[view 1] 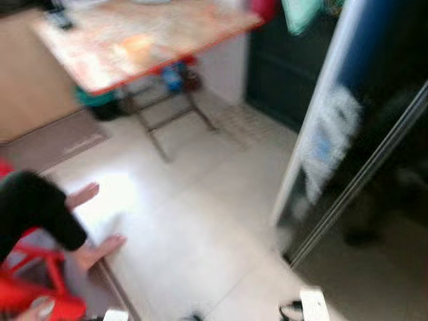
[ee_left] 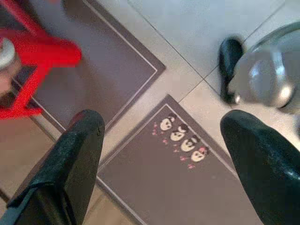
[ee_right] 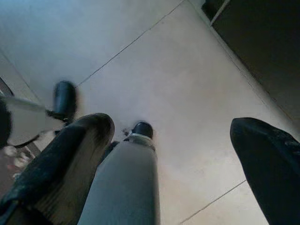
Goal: Restocking fridge
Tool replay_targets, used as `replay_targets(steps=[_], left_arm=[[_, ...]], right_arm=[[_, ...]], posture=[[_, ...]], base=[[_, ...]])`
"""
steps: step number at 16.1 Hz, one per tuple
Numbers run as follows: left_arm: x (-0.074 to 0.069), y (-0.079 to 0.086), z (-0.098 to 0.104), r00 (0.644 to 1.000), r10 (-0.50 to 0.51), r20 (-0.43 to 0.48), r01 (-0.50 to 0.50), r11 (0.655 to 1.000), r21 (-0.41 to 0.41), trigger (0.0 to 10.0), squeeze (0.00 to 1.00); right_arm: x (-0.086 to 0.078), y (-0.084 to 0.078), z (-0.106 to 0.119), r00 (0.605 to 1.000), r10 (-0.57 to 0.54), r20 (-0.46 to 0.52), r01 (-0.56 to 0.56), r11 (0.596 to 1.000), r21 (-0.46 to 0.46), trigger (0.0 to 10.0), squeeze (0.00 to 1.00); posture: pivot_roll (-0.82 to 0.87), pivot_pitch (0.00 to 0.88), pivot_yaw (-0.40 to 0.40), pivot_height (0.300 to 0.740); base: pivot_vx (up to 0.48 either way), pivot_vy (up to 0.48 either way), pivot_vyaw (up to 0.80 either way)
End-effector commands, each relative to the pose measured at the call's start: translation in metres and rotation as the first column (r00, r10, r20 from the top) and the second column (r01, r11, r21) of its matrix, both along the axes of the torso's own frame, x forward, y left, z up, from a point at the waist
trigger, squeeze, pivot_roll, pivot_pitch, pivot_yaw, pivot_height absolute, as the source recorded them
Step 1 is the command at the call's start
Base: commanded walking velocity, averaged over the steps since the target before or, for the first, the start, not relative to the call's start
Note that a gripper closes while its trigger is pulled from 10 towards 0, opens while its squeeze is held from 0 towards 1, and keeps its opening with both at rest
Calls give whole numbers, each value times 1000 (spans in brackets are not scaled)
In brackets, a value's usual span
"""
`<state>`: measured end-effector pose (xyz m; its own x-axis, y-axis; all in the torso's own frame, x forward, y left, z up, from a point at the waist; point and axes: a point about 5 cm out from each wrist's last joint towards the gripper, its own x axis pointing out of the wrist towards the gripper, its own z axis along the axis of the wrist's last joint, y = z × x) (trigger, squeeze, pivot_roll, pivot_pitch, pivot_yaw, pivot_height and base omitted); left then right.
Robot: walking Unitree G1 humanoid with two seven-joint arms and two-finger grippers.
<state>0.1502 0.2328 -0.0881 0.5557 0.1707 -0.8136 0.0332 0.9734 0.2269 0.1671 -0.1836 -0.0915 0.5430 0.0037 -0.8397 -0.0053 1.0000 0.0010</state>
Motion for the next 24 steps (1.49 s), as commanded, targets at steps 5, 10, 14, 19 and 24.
replay_targets(steps=[5, 10, 14, 19, 24], left_arm=[[3, -9, -1, 999, 41, 3, -41, 999, -14, 10000, 0], [-3, -22, -6, 1000, -2, -27, 1, 999, -39, 10000, 0], [20, -23, 3, 998, -61, 15, 61, 998, -24, 10000, 0], [30, -28, 6, 990, -136, 24, 137, 990, -15, 10000, 0], [11, -18, 0, 994, -110, -3, 110, 994, -12, 10000, 0]], right_arm=[[12, -9, 6, 999, 54, 4, -54, 998, -20, 10000, 0], [7, -26, 7, 998, -60, 30, 61, 998, -7, 10000, 0], [14, -21, 9, 996, -70, 55, 70, 998, 7, 10000, 0], [0, -29, 4, 981, -190, 26, 189, 982, 17, 10000, 0], [-18, -13, -5, 986, -167, -15, 168, 985, 50, 10000, 0]], posture=[[189, 110, -111, 740], [78, 78, -70, 740], [9, 45, -55, 740], [22, 22, 9, 740], [44, 92, 6, 740]], base=[[0, 0, 480], [0, 0, 0], [124, 0, 0], [266, 0, 0], [307, 0, 0]])
